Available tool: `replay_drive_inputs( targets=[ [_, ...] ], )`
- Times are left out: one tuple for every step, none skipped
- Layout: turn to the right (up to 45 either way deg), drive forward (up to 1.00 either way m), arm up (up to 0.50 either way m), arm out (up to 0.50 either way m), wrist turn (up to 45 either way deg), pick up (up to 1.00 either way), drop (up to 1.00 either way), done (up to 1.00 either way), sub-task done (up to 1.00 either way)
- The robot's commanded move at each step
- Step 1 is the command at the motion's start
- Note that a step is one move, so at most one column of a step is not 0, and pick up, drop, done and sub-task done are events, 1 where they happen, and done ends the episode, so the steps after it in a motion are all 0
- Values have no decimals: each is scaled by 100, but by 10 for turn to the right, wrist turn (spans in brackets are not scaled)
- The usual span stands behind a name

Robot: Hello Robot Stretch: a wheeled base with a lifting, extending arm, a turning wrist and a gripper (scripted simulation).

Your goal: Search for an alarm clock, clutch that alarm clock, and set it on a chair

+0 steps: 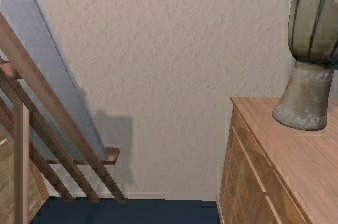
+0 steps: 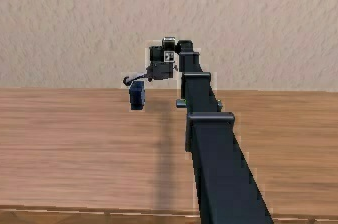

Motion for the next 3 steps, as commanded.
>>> replay_drive_inputs(
  targets=[
    [0,0,0,0,0,100,0,0,0],
    [0,0,0,0,-450,0,0,0,0],
    [0,0,0,0,-450,0,0,0,0]
  ],
)
